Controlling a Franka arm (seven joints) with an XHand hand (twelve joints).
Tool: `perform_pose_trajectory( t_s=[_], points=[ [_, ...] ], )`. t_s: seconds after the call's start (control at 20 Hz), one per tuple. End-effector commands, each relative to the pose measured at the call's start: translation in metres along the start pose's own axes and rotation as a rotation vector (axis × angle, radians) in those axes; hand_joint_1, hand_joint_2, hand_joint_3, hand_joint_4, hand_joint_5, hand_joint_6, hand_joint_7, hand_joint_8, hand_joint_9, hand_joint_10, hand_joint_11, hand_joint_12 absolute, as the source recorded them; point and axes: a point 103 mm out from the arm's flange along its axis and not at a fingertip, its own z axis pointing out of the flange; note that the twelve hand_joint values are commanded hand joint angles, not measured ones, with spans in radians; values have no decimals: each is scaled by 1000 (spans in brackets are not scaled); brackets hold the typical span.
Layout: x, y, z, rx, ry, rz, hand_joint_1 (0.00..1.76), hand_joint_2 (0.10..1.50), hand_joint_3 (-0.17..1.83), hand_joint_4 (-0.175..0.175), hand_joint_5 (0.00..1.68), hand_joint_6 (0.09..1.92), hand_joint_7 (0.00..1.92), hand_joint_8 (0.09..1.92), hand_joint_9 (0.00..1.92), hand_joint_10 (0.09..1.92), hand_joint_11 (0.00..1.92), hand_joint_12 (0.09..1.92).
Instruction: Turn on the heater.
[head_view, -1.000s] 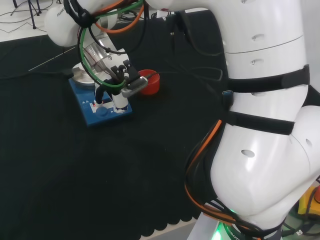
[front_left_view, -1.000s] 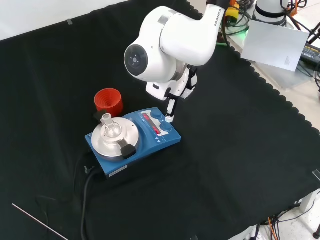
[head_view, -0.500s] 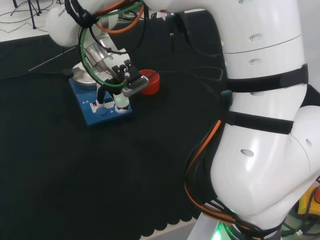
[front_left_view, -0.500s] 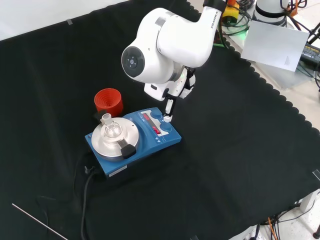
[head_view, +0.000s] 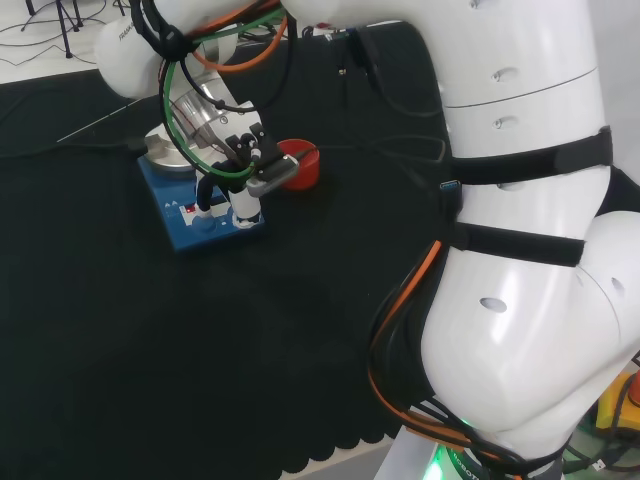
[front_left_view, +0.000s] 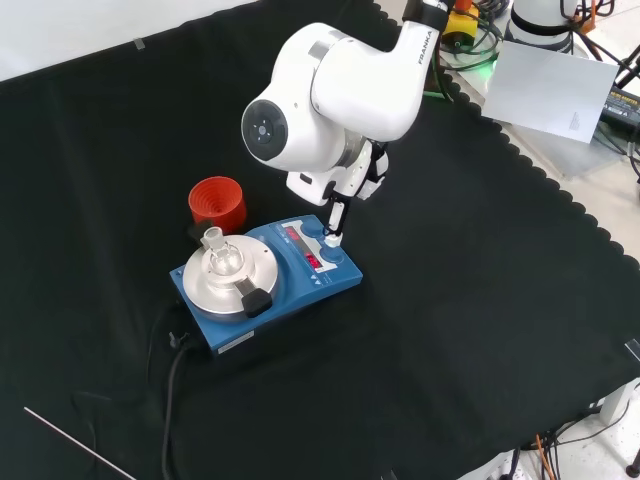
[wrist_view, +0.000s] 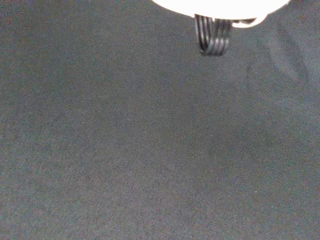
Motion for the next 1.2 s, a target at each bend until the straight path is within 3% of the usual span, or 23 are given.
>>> perform_pose_trajectory(
  t_s=[0.05,1.2],
  points=[
    [1,2,0,-3,-14,4,1467,666,1106,-6,311,87,1702,1790,1869,1801,1920,1683],
    [0,7,7,0,-49,33,1470,659,1120,-8,314,87,1701,1793,1876,1799,1920,1686]
  ],
)
